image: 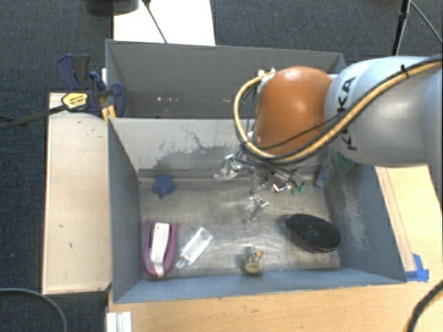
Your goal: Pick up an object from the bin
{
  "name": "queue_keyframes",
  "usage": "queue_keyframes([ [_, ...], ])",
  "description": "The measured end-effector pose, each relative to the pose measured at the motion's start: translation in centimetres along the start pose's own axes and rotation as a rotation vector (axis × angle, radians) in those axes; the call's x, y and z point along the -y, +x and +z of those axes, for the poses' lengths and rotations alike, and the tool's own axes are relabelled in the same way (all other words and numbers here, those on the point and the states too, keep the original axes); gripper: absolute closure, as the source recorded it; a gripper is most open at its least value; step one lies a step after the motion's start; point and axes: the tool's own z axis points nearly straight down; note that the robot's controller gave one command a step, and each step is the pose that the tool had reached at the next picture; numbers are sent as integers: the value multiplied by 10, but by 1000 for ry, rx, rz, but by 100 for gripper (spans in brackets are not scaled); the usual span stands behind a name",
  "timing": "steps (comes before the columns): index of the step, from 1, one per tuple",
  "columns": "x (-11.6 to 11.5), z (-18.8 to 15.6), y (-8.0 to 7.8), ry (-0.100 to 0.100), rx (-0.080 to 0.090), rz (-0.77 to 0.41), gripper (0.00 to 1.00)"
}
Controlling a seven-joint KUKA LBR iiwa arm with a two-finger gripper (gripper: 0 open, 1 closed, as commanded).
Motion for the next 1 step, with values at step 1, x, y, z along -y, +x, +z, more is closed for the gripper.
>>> queue_keyframes([
  [1,91,21,84,1,-12,-38,0],
])
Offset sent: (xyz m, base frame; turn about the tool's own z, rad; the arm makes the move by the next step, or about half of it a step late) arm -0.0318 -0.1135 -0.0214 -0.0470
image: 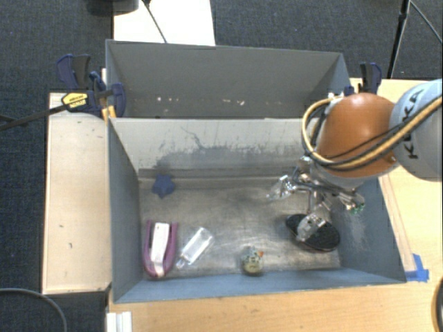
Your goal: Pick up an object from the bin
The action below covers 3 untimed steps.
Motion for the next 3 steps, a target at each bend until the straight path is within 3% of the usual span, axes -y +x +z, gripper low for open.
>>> queue_keyframes([
  [1,61,26,80,-1,1,201,0],
  [2,59,26,77,-3,4,196,100],
  [3,59,26,77,-3,4,197,100],
])
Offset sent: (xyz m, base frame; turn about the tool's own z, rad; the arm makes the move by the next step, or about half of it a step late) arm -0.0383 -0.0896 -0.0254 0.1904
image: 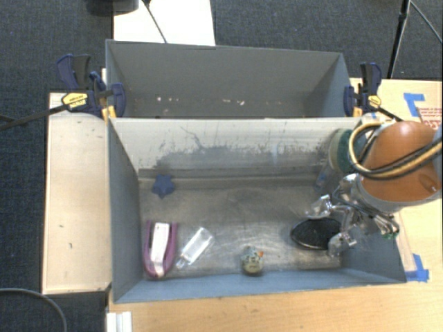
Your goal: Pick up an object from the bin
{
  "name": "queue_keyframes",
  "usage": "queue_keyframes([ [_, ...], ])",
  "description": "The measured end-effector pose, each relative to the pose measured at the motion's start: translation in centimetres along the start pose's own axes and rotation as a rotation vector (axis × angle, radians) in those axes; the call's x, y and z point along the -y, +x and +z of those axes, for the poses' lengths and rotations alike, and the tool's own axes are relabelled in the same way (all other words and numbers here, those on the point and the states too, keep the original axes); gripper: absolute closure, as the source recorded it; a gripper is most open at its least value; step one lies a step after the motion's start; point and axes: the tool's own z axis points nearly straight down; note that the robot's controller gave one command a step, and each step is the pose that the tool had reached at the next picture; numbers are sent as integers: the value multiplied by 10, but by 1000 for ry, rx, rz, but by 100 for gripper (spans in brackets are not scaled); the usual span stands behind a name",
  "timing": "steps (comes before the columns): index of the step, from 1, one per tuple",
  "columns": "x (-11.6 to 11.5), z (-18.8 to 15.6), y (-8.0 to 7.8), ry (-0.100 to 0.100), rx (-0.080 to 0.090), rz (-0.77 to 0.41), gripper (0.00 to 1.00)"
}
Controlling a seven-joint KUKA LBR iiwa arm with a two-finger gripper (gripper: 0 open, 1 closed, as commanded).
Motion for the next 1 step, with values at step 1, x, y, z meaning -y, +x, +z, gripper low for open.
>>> queue_keyframes([
  [1,9,-146,-8,6,7,17,100],
])
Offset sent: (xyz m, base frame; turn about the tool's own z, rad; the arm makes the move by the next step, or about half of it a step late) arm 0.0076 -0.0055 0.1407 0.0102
